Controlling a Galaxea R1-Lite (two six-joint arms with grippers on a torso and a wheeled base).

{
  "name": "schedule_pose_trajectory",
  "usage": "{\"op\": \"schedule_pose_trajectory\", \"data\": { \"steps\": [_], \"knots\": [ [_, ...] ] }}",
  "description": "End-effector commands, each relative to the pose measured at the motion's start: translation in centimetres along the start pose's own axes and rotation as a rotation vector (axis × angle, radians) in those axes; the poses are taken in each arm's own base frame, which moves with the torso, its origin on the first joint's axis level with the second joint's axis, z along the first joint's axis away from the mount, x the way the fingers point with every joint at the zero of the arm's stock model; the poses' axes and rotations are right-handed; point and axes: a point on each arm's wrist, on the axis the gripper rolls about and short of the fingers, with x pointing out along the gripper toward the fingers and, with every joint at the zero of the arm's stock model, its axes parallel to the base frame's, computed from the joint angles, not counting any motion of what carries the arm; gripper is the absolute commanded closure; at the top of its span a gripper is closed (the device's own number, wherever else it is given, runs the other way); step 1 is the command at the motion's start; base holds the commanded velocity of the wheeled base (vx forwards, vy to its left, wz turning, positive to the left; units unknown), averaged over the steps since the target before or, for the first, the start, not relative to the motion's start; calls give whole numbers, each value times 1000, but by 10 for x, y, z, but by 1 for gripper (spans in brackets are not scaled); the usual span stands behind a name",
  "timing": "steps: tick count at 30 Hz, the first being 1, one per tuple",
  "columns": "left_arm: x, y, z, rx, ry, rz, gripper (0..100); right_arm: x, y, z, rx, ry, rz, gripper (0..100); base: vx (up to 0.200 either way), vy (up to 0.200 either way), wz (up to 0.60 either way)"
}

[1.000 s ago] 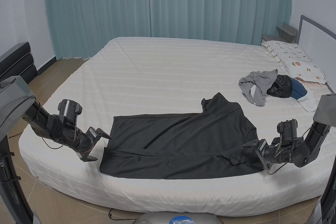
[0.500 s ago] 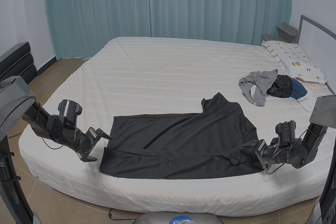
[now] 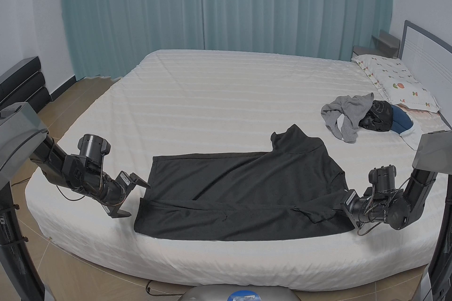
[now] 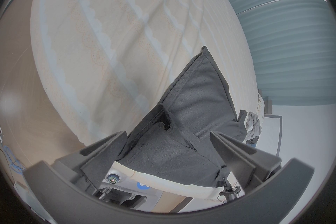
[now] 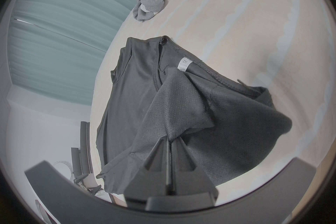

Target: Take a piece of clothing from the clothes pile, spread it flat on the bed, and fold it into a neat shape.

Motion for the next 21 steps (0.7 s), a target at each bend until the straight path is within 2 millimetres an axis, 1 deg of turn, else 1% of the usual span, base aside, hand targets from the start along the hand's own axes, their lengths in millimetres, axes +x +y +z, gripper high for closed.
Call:
{"op": "schedule_pose_trajectory", "data": {
  "steps": [1,6,8,9,13,15,16,21],
  "knots": [
    [0,0,0,-1,-1,1,0,-4,2,-1,-1,-3,4,100,0,0,0],
    [0,0,0,0,-1,1,0,-15,6,-1,17,-13,21,100,0,0,0],
    [0,0,0,0,-1,1,0,-22,13,-1,33,-18,40,100,0,0,0],
    [0,0,0,0,-1,1,0,-22,13,-1,35,-18,40,100,0,0,0],
    [0,0,0,0,-2,2,0,-35,21,-6,39,-10,55,100,0,0,0],
    [0,0,0,0,-2,2,0,-38,21,-9,41,0,46,100,0,0,0],
    [0,1,0,0,0,2,0,-43,19,-11,46,11,32,100,0,0,0],
    [0,2,-1,2,1,5,0,-47,18,-12,48,12,27,100,0,0,0]
  ]
}}
